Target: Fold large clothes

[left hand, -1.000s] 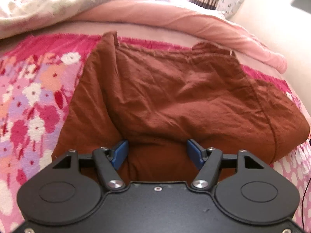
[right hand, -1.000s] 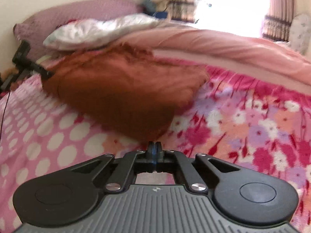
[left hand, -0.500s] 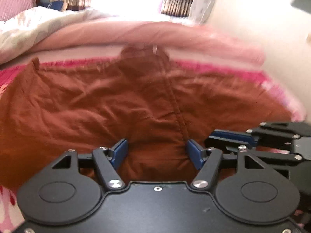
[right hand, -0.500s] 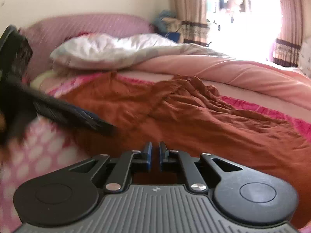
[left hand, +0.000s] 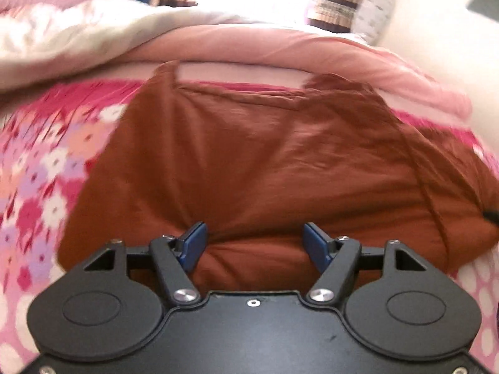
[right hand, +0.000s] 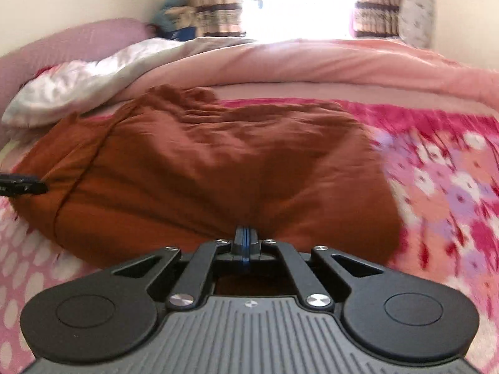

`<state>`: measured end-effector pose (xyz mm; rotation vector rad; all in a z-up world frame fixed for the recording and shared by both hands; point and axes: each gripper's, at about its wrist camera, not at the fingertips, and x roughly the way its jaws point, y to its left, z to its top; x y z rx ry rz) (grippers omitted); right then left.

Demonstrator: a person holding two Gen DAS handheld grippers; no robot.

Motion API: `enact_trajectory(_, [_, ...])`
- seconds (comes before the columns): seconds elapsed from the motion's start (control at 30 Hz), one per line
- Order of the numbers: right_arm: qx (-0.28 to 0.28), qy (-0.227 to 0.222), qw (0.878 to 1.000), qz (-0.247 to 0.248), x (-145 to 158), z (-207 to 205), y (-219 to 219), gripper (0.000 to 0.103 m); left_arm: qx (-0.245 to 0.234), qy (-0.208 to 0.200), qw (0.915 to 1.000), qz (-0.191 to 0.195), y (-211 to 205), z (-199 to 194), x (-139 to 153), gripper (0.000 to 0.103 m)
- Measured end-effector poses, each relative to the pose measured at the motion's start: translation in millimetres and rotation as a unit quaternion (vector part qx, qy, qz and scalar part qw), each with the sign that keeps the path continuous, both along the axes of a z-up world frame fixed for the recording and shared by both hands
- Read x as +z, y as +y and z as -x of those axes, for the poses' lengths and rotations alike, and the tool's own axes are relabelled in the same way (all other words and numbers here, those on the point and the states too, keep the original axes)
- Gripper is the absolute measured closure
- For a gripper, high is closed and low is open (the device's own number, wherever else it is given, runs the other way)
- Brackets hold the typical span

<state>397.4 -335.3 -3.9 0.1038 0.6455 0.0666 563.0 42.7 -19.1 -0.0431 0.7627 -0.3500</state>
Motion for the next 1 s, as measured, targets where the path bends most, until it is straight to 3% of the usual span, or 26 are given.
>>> enact_trajectory(0.1, [-0.006, 0.000, 1.000, 0.019, 0, 0, 2, 0.103, 0.032, -0.006, 0.9993, -0.016, 13, -4, 3, 0.032])
enact_trajectory(0.23, [-0.017, -0.008, 0.999, 0.032, 1, 6, 9, 0.103, 0.062, 0.000, 0.9970, 0.047, 40, 8, 17, 0.034])
enact_trajectory(0.3, [-0.022, -0.031, 0.998, 0.045, 12, 9, 26, 0.094, 0.095, 0.004, 0.9928, 0.072, 58, 15, 24, 0.034])
enact_trajectory(0.37, [-0.017, -0.060, 0.996, 0.058, 22, 16, 45, 0.062, 0.113, 0.021, 0.9912, 0.066, 70, 21, 23, 0.033])
enact_trajectory(0.4, [-0.006, -0.069, 0.996, 0.062, 27, 19, 56, 0.059, 0.118, 0.030, 0.9913, 0.051, 74, 24, 21, 0.032])
enact_trajectory(0.5, [0.009, -0.078, 0.995, 0.067, 30, 27, 83, 0.059, 0.138, 0.060, 0.9882, 0.028, 83, 29, 10, 0.031])
enact_trajectory(0.63, [-0.004, -0.056, 0.998, 0.007, 19, 29, 107, 0.059, 0.155, 0.079, 0.9829, 0.059, 83, 30, 2, 0.031])
enact_trajectory(0.73, [-0.024, -0.045, 0.999, -0.019, 12, 27, 127, 0.060, 0.143, 0.083, 0.9820, 0.092, 66, 25, 3, 0.031])
enact_trajectory(0.87, [-0.039, -0.043, 0.998, -0.029, 7, 19, 155, 0.071, 0.159, 0.074, 0.9819, 0.071, 38, 20, 5, 0.030])
enact_trajectory(1.0, [-0.035, -0.064, 0.997, -0.024, 9, 15, 178, 0.078, 0.175, 0.079, 0.9738, 0.122, 45, 25, 6, 0.030])
